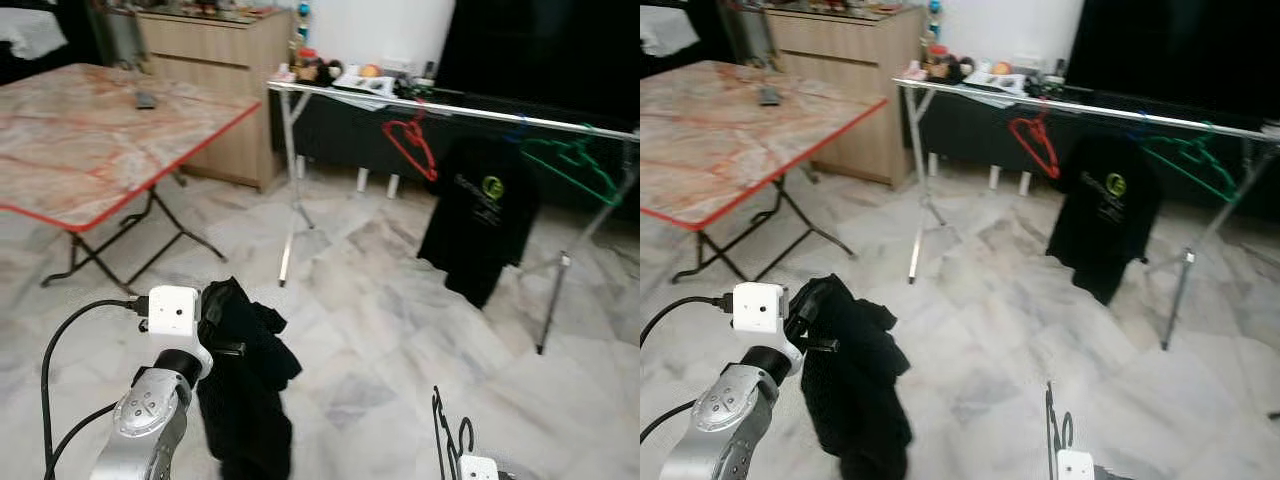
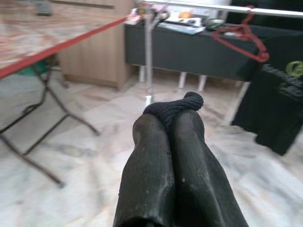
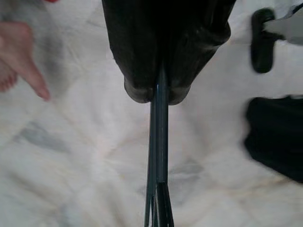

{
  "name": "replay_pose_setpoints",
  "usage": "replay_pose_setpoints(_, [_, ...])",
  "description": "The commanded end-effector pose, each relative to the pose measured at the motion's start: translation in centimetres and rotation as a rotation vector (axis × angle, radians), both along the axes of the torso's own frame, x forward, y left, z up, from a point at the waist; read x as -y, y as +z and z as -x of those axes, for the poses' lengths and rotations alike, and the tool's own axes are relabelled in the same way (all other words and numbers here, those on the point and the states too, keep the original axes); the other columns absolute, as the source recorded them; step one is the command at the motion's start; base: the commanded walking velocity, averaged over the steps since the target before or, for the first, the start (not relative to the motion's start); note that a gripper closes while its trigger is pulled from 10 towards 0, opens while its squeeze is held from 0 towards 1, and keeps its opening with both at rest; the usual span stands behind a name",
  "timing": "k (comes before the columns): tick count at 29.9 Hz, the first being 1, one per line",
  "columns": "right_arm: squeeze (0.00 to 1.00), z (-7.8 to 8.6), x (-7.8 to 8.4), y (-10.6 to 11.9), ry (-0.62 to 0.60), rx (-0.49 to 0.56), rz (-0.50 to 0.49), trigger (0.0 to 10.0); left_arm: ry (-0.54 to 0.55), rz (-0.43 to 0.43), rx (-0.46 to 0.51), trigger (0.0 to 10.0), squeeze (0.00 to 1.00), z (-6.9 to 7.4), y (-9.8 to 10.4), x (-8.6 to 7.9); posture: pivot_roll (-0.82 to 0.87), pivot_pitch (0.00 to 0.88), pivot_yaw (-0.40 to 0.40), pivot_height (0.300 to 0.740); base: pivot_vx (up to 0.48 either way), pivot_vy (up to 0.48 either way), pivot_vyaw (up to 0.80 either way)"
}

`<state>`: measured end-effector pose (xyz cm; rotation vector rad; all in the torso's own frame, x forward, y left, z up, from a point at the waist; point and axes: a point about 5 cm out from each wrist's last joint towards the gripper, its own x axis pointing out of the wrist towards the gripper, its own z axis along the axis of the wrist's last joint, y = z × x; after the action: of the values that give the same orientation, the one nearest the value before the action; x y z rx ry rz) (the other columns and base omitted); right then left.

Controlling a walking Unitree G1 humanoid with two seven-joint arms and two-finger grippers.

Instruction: Hang hanger

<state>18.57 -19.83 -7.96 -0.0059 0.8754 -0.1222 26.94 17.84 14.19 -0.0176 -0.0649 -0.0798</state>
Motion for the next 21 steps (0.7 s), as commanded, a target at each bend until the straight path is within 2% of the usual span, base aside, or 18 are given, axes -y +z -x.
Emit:
replay_pose_setpoints(1, [0.00, 0.07, -0.02, -0.05, -0.011, -0.006, -0.010, 10.0, -0.021, -0.018, 0.033, 10.0, 0.00, 0.09, 1.02, 0.37, 0.17, 0.091, -0.035, 0.740, 0.000, 0.480, 0.00])
replay_pose_setpoints(21, [0.00, -0.02, 0.13, 0.02, -0.024, 0.002, -0.017, 10.0, -0.048, -0.018, 0.036, 10.0, 0.00, 0.10, 1.36, 0.73, 0.18, 0.097, -0.042, 0.740, 0.000, 0.480, 0.00])
